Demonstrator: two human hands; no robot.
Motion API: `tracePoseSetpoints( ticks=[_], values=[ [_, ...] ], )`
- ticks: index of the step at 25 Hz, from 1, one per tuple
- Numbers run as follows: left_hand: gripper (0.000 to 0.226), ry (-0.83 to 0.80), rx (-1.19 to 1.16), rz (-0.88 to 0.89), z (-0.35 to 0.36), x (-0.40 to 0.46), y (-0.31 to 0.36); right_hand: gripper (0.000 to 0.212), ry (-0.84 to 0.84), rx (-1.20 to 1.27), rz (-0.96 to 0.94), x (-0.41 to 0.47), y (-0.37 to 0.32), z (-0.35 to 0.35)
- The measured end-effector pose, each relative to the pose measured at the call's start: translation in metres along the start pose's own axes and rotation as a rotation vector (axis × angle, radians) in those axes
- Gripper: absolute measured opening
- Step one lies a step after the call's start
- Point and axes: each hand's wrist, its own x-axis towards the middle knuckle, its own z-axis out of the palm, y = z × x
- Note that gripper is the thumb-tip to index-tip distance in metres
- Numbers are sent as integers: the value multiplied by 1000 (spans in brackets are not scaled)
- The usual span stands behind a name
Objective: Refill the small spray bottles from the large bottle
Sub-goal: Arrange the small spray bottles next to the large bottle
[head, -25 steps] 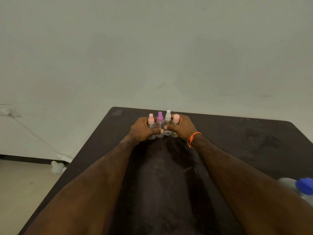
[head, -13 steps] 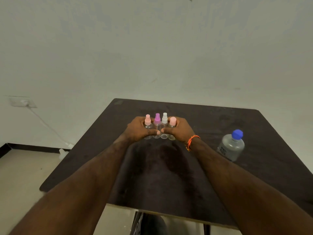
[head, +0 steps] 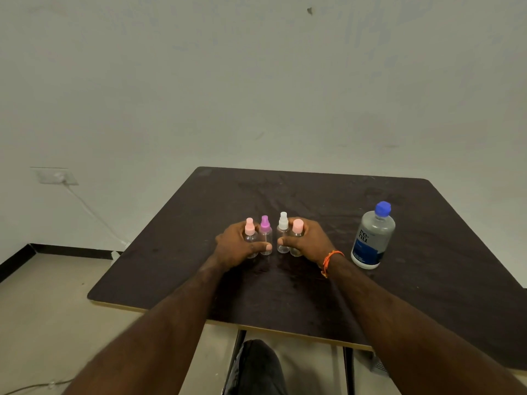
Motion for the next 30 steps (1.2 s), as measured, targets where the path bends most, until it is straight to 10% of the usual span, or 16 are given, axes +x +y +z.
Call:
tracePoseSetpoints(
  ticks=[17,30],
  values=[
    [138,-16,70,-42,-13,-12,-6,127,-93,-39,52,-12,4,-26],
    [136,257,418,305,0,-65,87,52,237,-432,-247,-98,-52,-48]
  ],
)
